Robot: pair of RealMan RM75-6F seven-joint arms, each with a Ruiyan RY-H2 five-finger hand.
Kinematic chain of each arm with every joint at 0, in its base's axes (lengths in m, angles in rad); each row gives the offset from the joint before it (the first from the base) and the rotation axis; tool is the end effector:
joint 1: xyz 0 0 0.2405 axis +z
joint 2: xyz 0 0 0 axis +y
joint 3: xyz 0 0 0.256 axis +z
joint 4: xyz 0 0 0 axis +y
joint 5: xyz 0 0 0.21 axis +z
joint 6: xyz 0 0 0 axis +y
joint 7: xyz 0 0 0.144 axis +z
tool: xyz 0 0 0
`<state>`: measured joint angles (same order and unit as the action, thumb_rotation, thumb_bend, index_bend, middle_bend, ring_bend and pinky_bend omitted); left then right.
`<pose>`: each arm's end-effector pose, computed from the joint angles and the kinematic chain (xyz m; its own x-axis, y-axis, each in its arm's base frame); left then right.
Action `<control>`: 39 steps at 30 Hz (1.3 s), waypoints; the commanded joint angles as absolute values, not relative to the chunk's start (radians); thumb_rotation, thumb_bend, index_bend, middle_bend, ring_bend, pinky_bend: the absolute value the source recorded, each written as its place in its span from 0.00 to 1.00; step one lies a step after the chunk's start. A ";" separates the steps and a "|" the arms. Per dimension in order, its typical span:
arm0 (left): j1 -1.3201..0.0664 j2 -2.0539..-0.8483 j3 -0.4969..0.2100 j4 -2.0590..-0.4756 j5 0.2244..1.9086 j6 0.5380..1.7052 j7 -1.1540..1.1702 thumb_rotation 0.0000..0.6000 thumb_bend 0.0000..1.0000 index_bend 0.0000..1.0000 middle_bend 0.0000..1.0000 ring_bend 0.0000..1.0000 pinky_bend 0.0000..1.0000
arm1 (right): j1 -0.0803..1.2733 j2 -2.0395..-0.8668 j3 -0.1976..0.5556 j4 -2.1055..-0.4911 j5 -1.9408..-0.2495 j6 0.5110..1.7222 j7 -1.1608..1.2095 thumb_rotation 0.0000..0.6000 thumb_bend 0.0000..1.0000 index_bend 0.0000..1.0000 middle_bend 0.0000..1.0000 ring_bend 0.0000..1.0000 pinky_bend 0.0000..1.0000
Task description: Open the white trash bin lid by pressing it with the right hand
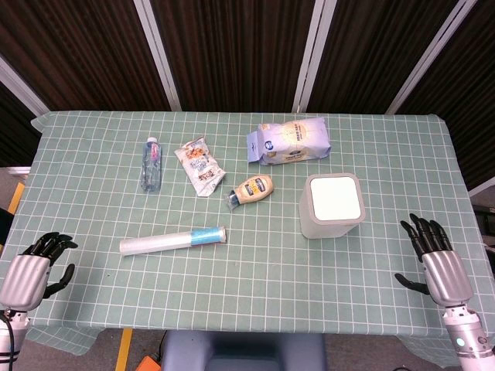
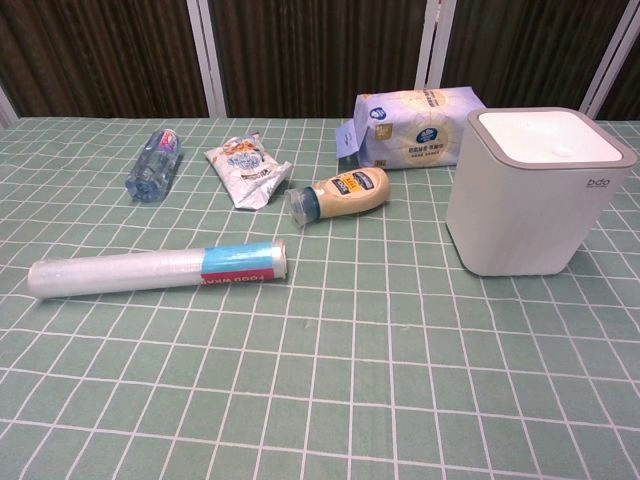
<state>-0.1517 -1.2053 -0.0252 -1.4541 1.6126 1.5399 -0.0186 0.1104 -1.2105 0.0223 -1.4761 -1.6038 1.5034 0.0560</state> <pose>-0.3055 0.1976 0.1427 0.4441 -0.0613 0.8939 0.8772 -0.1733 -0.4477 -0.3123 -0.1840 0.1344 0.3928 -0.0036 0.9196 -0.9121 -0.1296 0.3890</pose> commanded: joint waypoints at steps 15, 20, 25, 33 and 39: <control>-0.145 -1.193 -0.023 -1.469 1.610 1.545 -0.030 1.00 0.42 0.39 0.29 0.24 0.47 | 0.095 -1.159 0.023 -1.536 -1.599 1.521 0.034 1.00 0.28 0.00 0.53 0.70 0.74; -0.139 -1.189 -0.025 -1.470 1.617 1.564 -0.045 1.00 0.42 0.39 0.29 0.24 0.47 | 0.111 -1.132 0.037 -1.609 -1.575 1.486 -0.093 1.00 0.48 0.00 0.63 0.79 0.79; -0.137 -1.187 -0.027 -1.468 1.618 1.569 -0.055 1.00 0.42 0.39 0.29 0.25 0.47 | 0.158 -1.096 0.062 -1.704 -1.523 1.399 -0.232 1.00 0.58 0.00 0.67 0.84 0.80; -0.134 -1.184 -0.032 -1.466 1.614 1.575 -0.073 1.00 0.42 0.40 0.30 0.25 0.47 | 0.271 -1.044 0.115 -1.843 -1.350 1.198 -0.399 1.00 0.59 0.00 0.68 0.84 0.80; -0.135 -1.185 -0.031 -1.463 1.618 1.575 -0.077 1.00 0.42 0.40 0.30 0.26 0.47 | 0.331 -1.054 0.132 -1.873 -1.267 1.130 -0.480 1.00 0.59 0.00 0.68 0.84 0.80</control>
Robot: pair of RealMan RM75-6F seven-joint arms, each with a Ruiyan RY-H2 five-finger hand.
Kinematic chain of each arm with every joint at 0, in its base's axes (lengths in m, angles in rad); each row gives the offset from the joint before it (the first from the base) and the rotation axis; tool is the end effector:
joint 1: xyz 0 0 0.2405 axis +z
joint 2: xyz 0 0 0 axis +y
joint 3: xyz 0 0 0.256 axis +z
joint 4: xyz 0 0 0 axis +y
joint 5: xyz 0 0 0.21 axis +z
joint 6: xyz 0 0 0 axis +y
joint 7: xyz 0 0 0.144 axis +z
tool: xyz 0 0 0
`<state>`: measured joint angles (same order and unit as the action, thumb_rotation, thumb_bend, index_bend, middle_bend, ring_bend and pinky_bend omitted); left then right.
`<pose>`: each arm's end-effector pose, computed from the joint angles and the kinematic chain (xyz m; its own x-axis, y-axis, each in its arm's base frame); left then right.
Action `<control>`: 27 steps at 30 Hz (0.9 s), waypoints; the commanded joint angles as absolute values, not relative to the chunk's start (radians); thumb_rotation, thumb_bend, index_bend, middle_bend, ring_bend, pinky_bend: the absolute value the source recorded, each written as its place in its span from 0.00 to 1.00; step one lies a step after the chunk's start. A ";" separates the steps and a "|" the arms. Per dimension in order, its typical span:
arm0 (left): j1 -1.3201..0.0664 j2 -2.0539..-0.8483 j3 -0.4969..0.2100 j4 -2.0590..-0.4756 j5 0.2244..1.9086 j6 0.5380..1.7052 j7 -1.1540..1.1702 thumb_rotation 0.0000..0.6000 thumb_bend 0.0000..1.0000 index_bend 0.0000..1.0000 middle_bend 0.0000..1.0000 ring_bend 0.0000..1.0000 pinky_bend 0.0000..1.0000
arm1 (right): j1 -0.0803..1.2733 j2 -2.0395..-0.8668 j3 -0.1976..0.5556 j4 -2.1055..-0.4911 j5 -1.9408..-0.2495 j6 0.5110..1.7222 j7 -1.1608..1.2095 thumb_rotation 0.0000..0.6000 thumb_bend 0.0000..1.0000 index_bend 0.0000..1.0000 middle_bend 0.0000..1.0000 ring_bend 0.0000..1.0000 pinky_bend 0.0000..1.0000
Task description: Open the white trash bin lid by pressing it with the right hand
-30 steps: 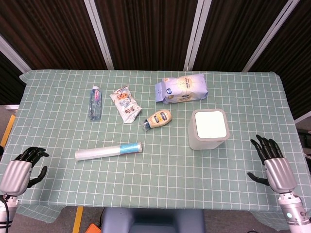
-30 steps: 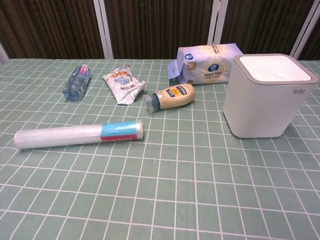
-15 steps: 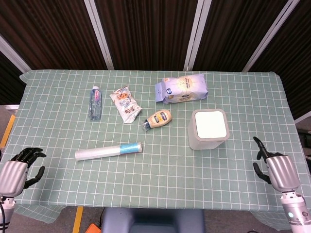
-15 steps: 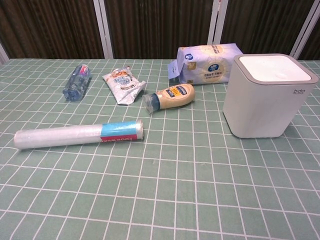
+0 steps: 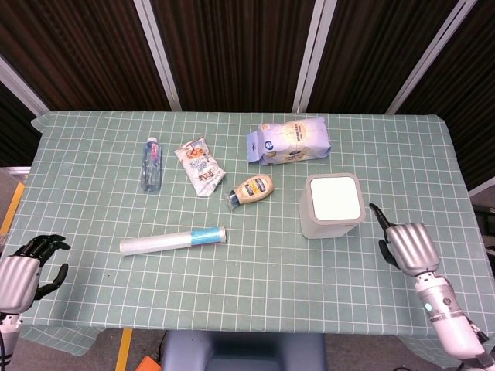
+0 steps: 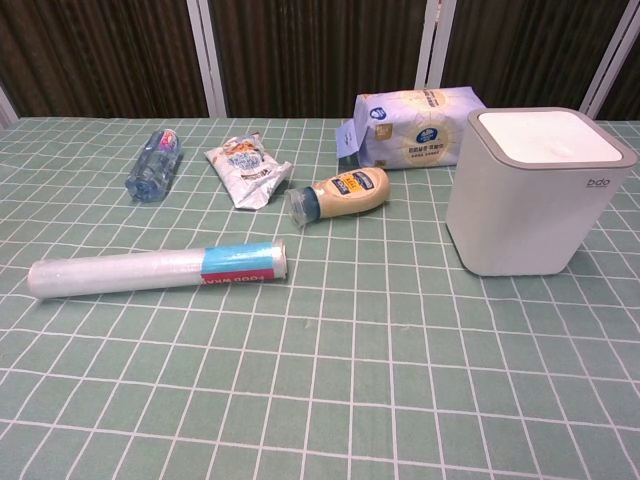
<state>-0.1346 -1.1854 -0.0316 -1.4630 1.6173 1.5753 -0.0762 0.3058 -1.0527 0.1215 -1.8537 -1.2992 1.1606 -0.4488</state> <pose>-0.3055 0.1931 0.1535 0.3967 -0.0865 0.9139 0.8984 -0.1678 -0.4058 -0.2484 -0.2447 0.1306 0.6112 -0.1762 0.7716 -0.7913 -0.1556 0.5913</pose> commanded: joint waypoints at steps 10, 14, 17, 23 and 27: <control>-0.134 -1.187 -0.033 -1.461 1.620 1.579 -0.079 1.00 0.42 0.41 0.30 0.26 0.47 | 0.386 -1.062 0.114 -1.887 -1.209 1.063 -0.512 1.00 0.59 0.00 0.68 0.84 0.80; -0.134 -1.188 -0.032 -1.461 1.625 1.581 -0.078 1.00 0.42 0.41 0.30 0.26 0.47 | 0.399 -1.074 0.106 -1.878 -1.197 1.057 -0.515 1.00 0.59 0.00 0.68 0.84 0.80; -0.135 -1.189 -0.031 -1.461 1.623 1.578 -0.077 1.00 0.42 0.41 0.30 0.26 0.47 | 0.404 -1.077 0.100 -1.874 -1.194 1.055 -0.513 1.00 0.59 0.00 0.68 0.84 0.80; -0.135 -1.189 -0.030 -1.461 1.629 1.579 -0.078 1.00 0.42 0.41 0.30 0.26 0.47 | 0.409 -1.080 0.083 -1.871 -1.207 1.053 -0.490 1.00 0.59 0.00 0.68 0.84 0.80; -0.135 -1.190 -0.031 -1.459 1.628 1.580 -0.079 1.00 0.42 0.41 0.30 0.27 0.47 | 0.409 -1.070 0.067 -1.875 -1.226 1.045 -0.465 1.00 0.60 0.00 0.68 0.84 0.80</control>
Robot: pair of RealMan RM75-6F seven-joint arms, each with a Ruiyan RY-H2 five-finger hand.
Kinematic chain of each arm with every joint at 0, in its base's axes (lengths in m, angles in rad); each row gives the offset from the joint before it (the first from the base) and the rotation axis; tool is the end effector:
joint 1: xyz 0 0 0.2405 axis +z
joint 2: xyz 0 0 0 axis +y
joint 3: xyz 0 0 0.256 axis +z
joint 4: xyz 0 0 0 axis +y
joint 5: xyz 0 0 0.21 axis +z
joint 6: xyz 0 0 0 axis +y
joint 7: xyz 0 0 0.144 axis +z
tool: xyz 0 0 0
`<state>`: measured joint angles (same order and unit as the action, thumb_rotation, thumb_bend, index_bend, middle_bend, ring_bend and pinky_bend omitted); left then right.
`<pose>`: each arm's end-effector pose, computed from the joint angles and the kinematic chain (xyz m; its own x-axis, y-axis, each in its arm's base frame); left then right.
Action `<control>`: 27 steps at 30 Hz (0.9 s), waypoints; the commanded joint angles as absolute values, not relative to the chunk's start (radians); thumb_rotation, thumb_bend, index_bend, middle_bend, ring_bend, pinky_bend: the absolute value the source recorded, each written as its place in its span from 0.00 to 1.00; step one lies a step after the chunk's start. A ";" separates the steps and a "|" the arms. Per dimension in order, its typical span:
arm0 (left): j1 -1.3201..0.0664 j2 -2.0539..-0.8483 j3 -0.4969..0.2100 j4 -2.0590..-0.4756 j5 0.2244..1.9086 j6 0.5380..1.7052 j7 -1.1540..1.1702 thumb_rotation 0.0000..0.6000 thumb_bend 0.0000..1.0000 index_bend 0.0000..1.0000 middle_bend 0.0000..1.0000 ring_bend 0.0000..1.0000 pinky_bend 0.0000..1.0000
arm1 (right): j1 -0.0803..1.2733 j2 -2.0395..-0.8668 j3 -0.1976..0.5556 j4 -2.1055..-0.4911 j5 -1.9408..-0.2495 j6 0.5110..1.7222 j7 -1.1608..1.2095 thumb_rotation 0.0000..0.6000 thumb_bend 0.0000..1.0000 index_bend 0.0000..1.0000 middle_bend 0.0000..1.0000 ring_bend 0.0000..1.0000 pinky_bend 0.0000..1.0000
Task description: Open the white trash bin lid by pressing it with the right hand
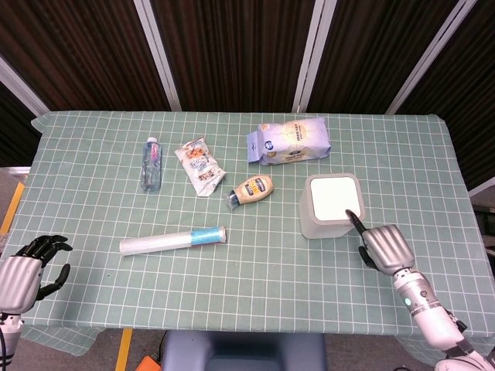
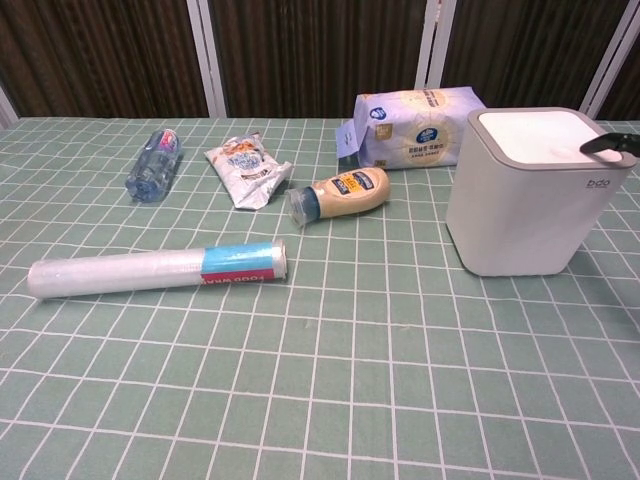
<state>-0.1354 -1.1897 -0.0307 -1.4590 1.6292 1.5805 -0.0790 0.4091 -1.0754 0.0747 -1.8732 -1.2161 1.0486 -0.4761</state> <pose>-0.3040 0.1929 0.1522 0.3930 -0.0896 0.9151 0.8972 -0.1807 -0.4030 -0.2363 -0.2526 0.1023 0.6054 -0.2959 0.7389 -0.7959 -0.2338 0.5585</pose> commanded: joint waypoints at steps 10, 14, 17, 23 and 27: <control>-0.136 -1.191 -0.029 -1.459 1.631 1.578 -0.077 1.00 0.42 0.41 0.30 0.27 0.47 | 0.408 -1.067 0.051 -1.858 -1.239 1.056 -0.437 1.00 0.59 0.00 0.68 0.84 0.80; -0.137 -1.191 -0.029 -1.459 1.630 1.577 -0.075 1.00 0.42 0.41 0.30 0.27 0.47 | 0.411 -1.068 0.051 -1.848 -1.234 1.052 -0.422 1.00 0.59 0.00 0.68 0.84 0.80; -0.137 -1.192 -0.029 -1.460 1.632 1.576 -0.074 1.00 0.42 0.41 0.30 0.27 0.47 | 0.415 -1.070 0.052 -1.838 -1.232 1.050 -0.413 1.00 0.59 0.00 0.68 0.84 0.80; -0.138 -1.192 -0.028 -1.459 1.630 1.572 -0.071 1.00 0.42 0.41 0.31 0.27 0.47 | 0.425 -1.077 0.056 -1.820 -1.234 1.042 -0.391 1.00 0.59 0.00 0.68 0.84 0.80; -0.139 -1.192 -0.028 -1.459 1.631 1.571 -0.071 1.00 0.42 0.41 0.30 0.27 0.47 | 0.433 -1.082 0.056 -1.807 -1.233 1.032 -0.377 1.00 0.59 0.00 0.68 0.84 0.80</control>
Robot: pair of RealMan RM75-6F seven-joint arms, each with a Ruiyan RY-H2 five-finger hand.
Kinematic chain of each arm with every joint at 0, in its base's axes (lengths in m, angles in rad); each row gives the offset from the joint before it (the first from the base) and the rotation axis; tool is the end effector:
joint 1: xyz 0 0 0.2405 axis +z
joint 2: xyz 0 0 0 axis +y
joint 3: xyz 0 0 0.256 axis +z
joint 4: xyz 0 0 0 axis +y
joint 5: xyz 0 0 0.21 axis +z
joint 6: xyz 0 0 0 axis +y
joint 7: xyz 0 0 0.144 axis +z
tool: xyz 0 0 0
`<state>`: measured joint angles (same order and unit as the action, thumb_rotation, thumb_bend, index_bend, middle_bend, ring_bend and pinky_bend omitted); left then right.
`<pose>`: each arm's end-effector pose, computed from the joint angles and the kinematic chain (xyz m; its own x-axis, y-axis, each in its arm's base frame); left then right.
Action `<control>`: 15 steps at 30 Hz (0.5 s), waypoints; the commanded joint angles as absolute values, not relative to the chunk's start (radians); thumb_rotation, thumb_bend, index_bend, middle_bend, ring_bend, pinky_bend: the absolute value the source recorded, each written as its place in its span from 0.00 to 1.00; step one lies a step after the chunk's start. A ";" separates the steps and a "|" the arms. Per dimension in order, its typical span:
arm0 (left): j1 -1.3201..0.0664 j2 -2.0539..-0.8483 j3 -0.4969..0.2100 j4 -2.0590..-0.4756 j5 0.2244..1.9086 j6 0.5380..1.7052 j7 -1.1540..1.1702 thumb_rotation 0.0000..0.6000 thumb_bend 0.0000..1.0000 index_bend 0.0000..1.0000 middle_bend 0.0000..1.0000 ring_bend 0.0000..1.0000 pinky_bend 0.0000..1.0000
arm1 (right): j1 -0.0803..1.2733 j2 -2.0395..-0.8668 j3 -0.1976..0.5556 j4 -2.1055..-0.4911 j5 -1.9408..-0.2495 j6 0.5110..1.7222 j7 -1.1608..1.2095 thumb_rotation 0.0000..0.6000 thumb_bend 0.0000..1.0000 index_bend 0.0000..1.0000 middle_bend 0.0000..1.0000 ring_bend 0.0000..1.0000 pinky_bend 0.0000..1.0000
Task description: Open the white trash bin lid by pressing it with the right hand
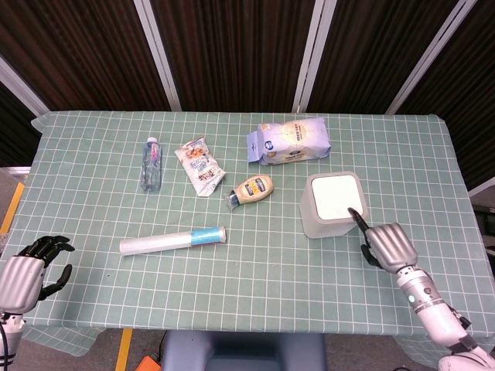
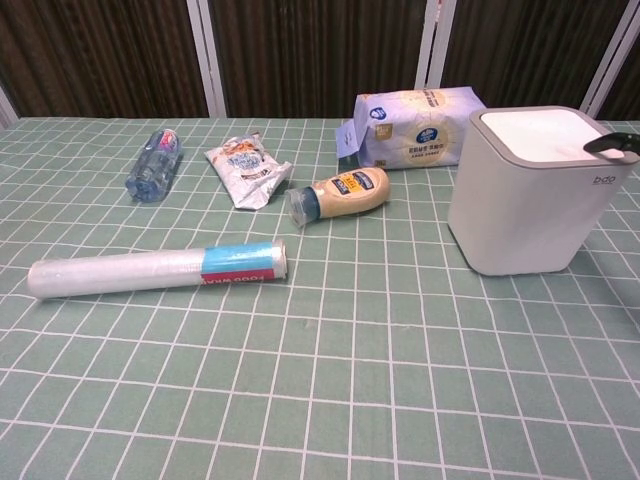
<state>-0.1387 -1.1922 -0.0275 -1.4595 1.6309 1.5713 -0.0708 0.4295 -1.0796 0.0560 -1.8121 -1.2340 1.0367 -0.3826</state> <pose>-0.3037 0.1933 0.1496 0.3997 -0.0798 0.9132 0.8944 -0.1842 -0.4076 -0.2467 -0.2590 0.1030 0.5830 -0.3073 0.7521 -0.8124 -0.2270 0.5370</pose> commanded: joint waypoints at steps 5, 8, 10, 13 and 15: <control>-0.139 -1.192 -0.028 -1.459 1.630 1.571 -0.071 1.00 0.42 0.41 0.30 0.27 0.47 | 0.438 -1.084 0.055 -1.800 -1.231 1.024 -0.372 1.00 0.59 0.00 0.68 0.84 0.80; -0.138 -1.192 -0.029 -1.459 1.629 1.572 -0.072 1.00 0.42 0.41 0.30 0.27 0.47 | 0.444 -1.087 0.055 -1.795 -1.227 1.016 -0.364 1.00 0.60 0.00 0.68 0.84 0.80; -0.138 -1.192 -0.029 -1.458 1.629 1.572 -0.072 1.00 0.42 0.41 0.30 0.27 0.47 | 0.443 -1.086 0.055 -1.798 -1.232 1.022 -0.359 1.00 0.60 0.00 0.68 0.84 0.80; -0.139 -1.192 -0.029 -1.458 1.628 1.570 -0.073 1.00 0.42 0.41 0.30 0.27 0.47 | 0.434 -1.082 0.056 -1.807 -1.256 1.047 -0.341 1.00 0.59 0.00 0.68 0.84 0.80; -0.139 -1.192 -0.028 -1.459 1.628 1.569 -0.073 1.00 0.42 0.41 0.31 0.27 0.47 | 0.422 -1.081 0.058 -1.811 -1.289 1.078 -0.309 1.00 0.59 0.00 0.68 0.84 0.80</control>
<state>-0.1391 -1.1918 -0.0282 -1.4586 1.6278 1.5693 -0.0727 0.4316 -1.0828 0.0562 -1.8064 -1.2672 1.0575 -0.3303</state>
